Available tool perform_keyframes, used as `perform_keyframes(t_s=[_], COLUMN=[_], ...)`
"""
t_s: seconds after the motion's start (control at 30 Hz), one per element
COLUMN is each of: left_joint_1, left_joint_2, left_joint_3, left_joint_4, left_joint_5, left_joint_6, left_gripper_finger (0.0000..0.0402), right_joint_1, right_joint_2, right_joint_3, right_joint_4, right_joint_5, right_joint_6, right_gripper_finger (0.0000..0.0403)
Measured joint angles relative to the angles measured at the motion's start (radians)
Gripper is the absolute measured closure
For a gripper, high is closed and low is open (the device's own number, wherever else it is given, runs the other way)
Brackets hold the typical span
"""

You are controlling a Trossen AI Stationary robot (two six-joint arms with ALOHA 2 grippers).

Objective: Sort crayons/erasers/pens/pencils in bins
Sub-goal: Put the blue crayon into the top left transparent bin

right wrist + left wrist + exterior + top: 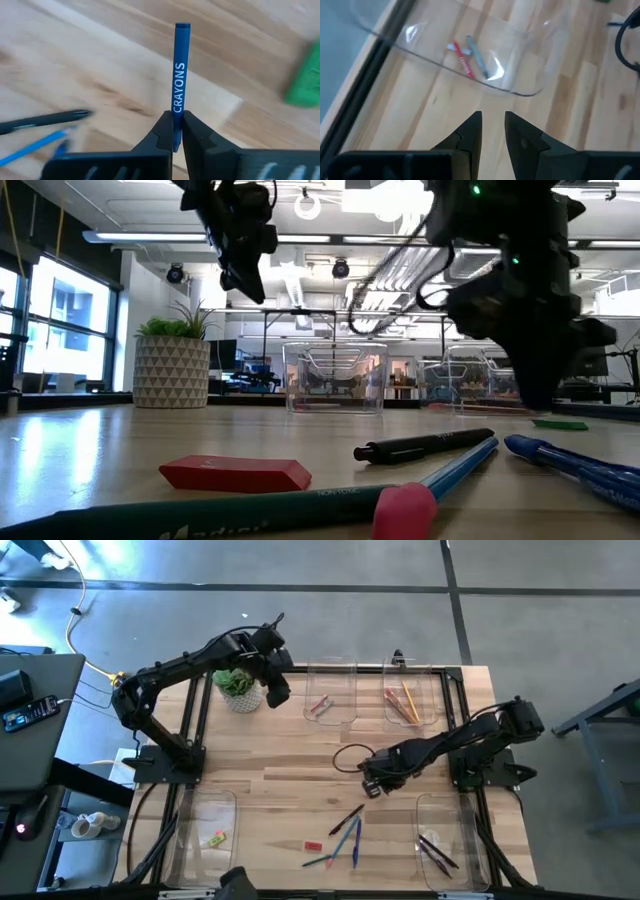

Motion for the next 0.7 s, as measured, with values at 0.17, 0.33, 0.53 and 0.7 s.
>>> perform_keyframes(t_s=[0.17, 0.33, 0.53, 0.7], left_joint_1=[0.000, 0.000, -0.003, -0.004], left_joint_2=[0.000, 0.000, 0.000, 0.000], left_joint_3=[0.000, 0.000, 0.000, 0.000], left_joint_4=[0.004, 0.004, 0.003, 0.003], left_joint_5=[0.009, 0.009, 0.009, 0.009], left_joint_6=[0.019, 0.043, 0.062, 0.068], left_gripper_finger=[0.0328, 0.0328, 0.0312, 0.0275], right_joint_1=[0.000, -0.008, -0.026, -0.049], right_joint_2=[0.000, -0.001, -0.002, -0.002], right_joint_3=[0.066, 0.144, 0.228, 0.281], right_joint_4=[0.030, 0.026, 0.024, 0.023], right_joint_5=[0.042, 0.101, 0.201, 0.264], right_joint_6=[-0.074, -0.134, -0.185, -0.231], right_gripper_finger=[0.0400, 0.0400, 0.0400, 0.0400])
